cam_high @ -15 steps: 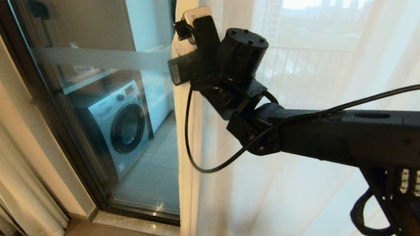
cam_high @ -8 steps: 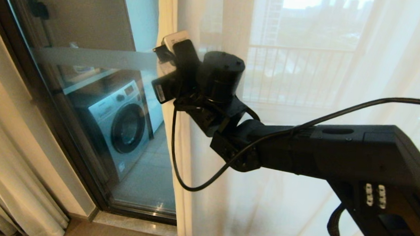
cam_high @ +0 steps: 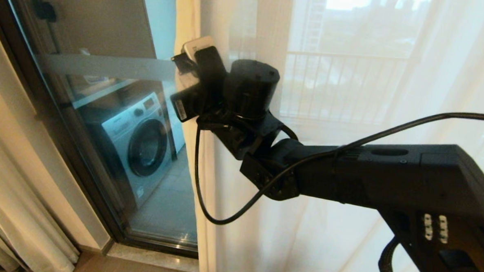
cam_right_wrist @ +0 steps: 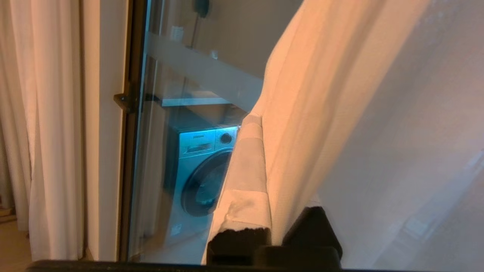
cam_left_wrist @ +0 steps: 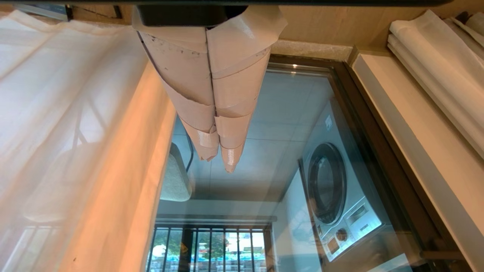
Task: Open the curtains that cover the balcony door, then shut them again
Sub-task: Close the inner curtains on both sides
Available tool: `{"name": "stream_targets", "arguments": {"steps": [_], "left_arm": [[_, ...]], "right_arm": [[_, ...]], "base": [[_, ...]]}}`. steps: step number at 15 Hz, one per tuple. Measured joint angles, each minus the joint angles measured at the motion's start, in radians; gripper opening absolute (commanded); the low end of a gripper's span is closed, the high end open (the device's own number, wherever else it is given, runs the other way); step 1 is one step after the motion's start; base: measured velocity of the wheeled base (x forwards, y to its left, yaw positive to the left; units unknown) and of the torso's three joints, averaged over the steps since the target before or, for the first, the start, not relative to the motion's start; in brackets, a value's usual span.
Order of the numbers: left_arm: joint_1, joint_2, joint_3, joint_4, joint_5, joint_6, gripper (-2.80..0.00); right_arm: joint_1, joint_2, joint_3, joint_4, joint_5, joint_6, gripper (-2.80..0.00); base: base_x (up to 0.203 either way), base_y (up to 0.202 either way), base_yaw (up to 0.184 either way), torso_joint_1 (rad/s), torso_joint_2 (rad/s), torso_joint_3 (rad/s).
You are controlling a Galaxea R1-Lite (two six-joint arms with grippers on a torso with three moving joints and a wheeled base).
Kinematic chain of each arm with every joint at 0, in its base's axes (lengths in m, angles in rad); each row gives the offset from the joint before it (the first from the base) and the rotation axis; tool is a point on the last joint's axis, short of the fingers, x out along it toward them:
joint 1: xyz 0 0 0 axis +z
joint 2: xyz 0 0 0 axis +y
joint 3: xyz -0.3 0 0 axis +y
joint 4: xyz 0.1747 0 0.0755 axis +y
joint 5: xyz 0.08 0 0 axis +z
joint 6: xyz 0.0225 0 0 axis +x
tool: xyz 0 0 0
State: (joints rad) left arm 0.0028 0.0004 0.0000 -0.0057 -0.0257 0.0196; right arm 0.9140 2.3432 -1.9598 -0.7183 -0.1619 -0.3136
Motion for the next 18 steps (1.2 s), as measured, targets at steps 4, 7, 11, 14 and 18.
{"name": "stream_targets", "arguments": {"steps": [4,7,11,14,18], "left_arm": [[0.001,0.000,0.000,0.000,0.000,0.000,-2.80],[0.000,0.000,0.000,0.000,0.000,0.000,-2.80],[0.000,0.000,0.000,0.000,0.000,0.000,-2.80],[0.000,0.000,0.000,0.000,0.000,0.000,-2.80],[0.000,0.000,0.000,0.000,0.000,0.000,-2.80]], "right_arm": [[0.000,-0.030,-0.002,-0.003,0.000,-0.002,0.00],[0.000,-0.065,0.003,0.011,-0.002,-0.005,0.00],[0.000,-0.139,0.018,0.056,-0.007,-0.010,0.00],[0.001,-0.228,0.099,0.065,-0.010,-0.028,0.00],[-0.004,-0.377,0.281,0.061,-0.014,-0.037,0.00]], "base": [[0.000,0.000,0.000,0.000,0.00,0.000],[0.000,0.000,0.000,0.000,0.00,0.000],[0.000,0.000,0.000,0.000,0.00,0.000],[0.000,0.000,0.000,0.000,0.00,0.000],[0.000,0.000,0.000,0.000,0.00,0.000]]}}
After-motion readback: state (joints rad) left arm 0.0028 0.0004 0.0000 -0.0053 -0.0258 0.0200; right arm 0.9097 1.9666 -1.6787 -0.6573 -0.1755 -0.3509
